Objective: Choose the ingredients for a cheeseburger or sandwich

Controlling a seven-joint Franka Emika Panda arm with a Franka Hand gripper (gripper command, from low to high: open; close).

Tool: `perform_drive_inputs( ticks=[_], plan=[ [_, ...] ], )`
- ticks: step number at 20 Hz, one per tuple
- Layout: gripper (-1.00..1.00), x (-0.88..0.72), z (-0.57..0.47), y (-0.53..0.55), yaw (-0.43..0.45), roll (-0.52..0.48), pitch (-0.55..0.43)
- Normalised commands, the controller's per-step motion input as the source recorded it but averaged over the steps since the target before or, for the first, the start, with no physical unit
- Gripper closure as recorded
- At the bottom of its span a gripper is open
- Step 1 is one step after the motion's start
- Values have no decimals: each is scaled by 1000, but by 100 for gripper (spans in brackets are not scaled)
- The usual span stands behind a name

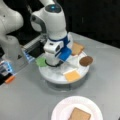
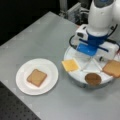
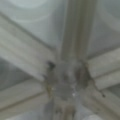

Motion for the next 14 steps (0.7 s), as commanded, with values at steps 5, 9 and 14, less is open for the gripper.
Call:
perform_drive_inputs(
  ticks=[5,9,14],
  plan=[
    [-100,-209,-139,-92,202,-124,-188],
    [-100,-210,-152,-87,216,-74,-170],
    [-100,-234,-146,-91,316,-3,-140]
  ],
)
